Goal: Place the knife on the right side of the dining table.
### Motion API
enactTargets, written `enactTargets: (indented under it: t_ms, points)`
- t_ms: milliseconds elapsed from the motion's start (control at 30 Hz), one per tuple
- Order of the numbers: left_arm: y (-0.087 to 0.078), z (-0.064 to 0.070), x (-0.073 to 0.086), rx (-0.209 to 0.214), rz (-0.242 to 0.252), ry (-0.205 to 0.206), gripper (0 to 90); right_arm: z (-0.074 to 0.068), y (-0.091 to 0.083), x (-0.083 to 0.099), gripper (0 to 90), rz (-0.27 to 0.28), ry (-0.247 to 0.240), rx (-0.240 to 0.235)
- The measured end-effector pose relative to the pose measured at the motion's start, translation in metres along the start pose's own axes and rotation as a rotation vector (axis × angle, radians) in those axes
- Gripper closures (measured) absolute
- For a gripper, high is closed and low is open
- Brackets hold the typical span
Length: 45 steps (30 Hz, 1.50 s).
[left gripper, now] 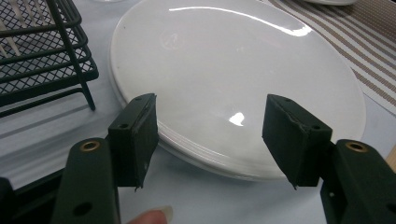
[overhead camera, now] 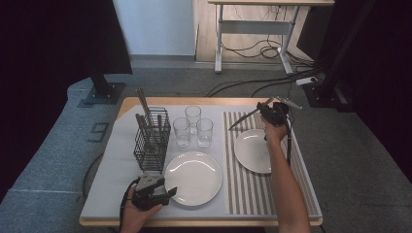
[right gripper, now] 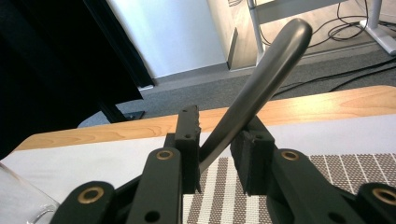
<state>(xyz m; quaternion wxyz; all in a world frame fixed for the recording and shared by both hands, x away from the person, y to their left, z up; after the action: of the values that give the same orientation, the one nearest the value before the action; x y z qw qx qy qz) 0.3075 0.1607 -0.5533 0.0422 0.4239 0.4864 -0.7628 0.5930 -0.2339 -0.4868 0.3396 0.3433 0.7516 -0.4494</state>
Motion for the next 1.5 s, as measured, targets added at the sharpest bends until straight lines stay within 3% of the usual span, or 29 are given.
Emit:
enactTargets:
  t_ms: [433,767,1500]
  points:
    - [-0.004,0.002,-0.002,0.009,0.016,0.0,36.0,0.007,-0.001,0.004,70.8,-0.005,0.009,0.02]
    - [-0.002,0.002,-0.002,0.009,0.01,0.0,36.0,0.02,0.0,0.011,69.1,-0.014,0.057,0.024]
    - [0.0,0.003,-0.001,0.01,0.004,0.003,36.0,0.03,0.002,0.017,67.0,-0.038,0.093,0.039]
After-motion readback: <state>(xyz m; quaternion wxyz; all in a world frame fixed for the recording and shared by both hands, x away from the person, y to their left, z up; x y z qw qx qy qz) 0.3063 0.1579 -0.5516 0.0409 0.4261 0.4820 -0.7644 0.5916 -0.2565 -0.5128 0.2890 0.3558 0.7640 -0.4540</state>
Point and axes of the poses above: each handheld gripper's, and its own axes: y roughly forward along the jaws, x roughly out of its underside, z roughly to its right, the point moved 7 cm from there along y, roughly forward along the jaws, and after that the axes turned 9 degrees about -z, right-handed, at the moved point
